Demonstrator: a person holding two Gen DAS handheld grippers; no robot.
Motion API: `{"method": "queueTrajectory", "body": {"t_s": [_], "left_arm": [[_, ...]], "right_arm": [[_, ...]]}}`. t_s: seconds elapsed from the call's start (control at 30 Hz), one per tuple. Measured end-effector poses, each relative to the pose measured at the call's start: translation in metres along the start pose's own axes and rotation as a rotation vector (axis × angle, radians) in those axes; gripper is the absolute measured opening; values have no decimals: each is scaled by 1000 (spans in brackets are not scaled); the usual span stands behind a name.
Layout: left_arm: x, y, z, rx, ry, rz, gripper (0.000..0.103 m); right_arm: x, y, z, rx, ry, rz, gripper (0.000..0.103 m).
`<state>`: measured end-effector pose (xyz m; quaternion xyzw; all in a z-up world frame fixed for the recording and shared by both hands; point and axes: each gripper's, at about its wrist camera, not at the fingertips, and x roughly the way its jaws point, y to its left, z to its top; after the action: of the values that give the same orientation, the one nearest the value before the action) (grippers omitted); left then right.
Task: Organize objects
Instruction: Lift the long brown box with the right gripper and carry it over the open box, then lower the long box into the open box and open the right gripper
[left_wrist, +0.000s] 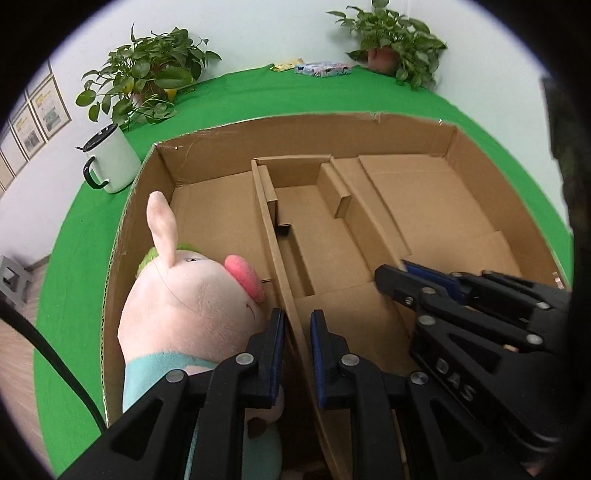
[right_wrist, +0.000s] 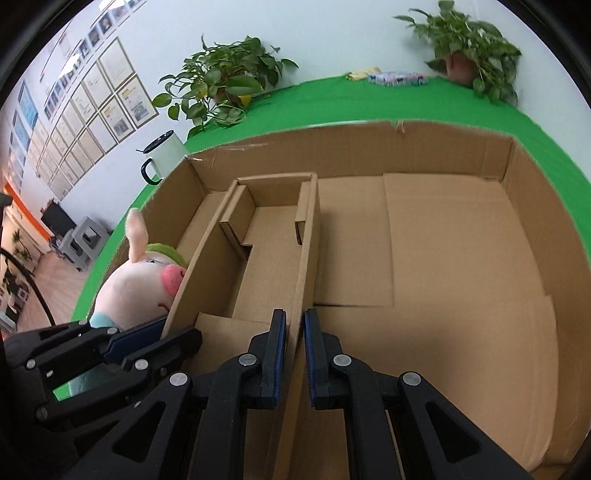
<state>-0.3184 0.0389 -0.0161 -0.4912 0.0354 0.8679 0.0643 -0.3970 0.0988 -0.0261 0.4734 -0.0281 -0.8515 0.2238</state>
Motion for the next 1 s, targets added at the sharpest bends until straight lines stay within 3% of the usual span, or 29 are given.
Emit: {"method": "queueTrajectory", "body": {"t_s": [0.2, 0.33, 0.4, 0.53, 0.57, 0.6, 0.63, 0.7, 0.73, 0.8, 0.87, 1.0], "left_arm": [[-53, 19, -9, -9, -126, -33, 14], [-81, 56, -27, -82, -199, -7, 16], [-84, 75, -37, -117, -203, 23, 16], [-68, 112, -60, -215, -149, -5, 16], [-65, 115, -64, -222, -143, -12, 16], [-62, 116, -67, -225, -136, -19, 16], [-58, 117, -70, -227, -128, -28, 16], [-55, 119, -77, -235, -136, -32, 16], [-53, 121, -78, -241, -136, -36, 14], [-48, 122, -80, -248, -108, -41, 5], [-51, 120, -83, -234, -113, -24, 5], [-55, 108, -85, -201, -109, 30, 4]], "right_arm": [[2, 11, -6, -6, 13, -55, 6], [5, 24, -12, -10, 31, -65, 8], [1, 31, -14, -27, 26, -65, 10], [-6, 38, -17, -69, 29, -48, 11], [-10, 37, -19, -77, 30, -33, 14], [-17, 35, -21, -81, 25, -24, 24], [-32, 30, -24, -87, -4, -17, 42], [-65, 17, -33, -96, -80, -13, 67], [-77, 13, -36, -100, -105, -13, 72], [-110, 0, -46, -121, -175, -44, 74], [-142, -21, -60, -121, -227, -105, 75], [-172, -62, -89, -58, -213, -149, 75]]}}
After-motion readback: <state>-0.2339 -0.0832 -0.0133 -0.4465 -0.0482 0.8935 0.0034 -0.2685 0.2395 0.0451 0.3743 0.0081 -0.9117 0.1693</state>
